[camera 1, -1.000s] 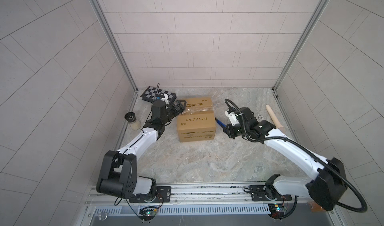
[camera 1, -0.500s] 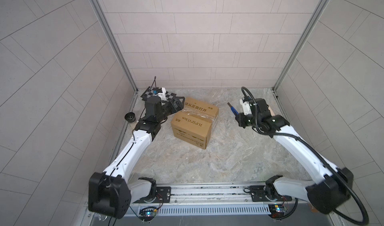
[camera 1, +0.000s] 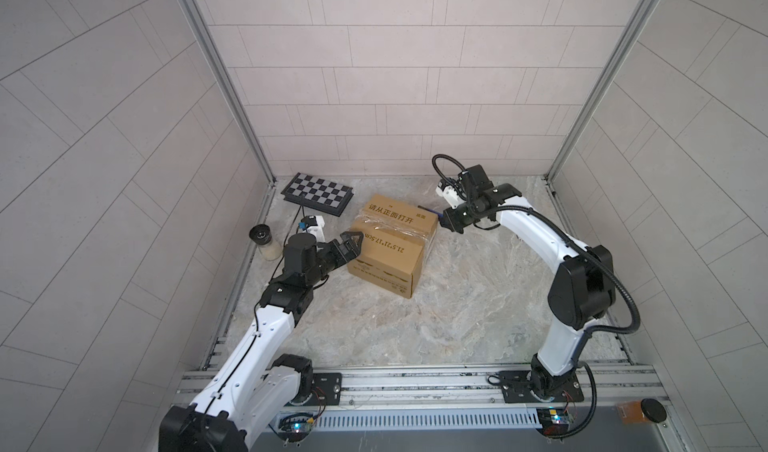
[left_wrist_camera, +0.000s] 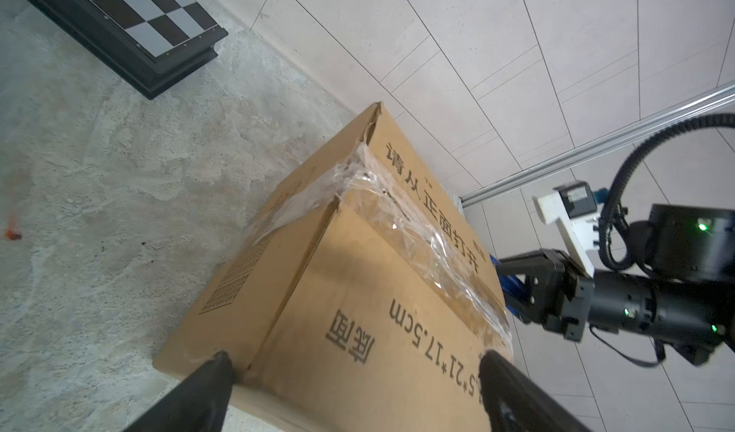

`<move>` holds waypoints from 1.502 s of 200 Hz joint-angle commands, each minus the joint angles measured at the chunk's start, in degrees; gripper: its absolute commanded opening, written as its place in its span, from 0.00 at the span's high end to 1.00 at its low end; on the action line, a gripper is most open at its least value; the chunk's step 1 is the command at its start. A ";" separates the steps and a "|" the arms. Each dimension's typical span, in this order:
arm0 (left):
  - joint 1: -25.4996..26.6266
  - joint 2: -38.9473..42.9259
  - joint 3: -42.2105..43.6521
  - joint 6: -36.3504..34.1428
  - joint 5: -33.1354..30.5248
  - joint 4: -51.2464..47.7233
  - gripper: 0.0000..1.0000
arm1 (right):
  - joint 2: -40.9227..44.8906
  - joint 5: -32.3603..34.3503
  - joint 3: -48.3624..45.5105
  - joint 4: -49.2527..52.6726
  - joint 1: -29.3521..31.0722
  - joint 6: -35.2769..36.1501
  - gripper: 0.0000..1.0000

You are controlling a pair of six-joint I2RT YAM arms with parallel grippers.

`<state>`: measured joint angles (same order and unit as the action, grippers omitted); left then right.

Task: Unpack the express box
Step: 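Lower the cutter to the box's side seam while the left holds the box, then insert the blue cutter blade into the taped seam while the left holds the box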

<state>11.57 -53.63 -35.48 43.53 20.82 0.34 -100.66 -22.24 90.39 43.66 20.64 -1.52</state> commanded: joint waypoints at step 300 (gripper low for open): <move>9.64 -18.53 -16.22 -16.22 -16.23 -25.97 0.00 | 5.39 35.30 15.31 25.40 34.72 -16.12 1.00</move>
<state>21.41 -71.00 -53.30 28.84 7.81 -19.88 -94.78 11.46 104.38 67.09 54.04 -17.63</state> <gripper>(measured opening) 0.997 0.186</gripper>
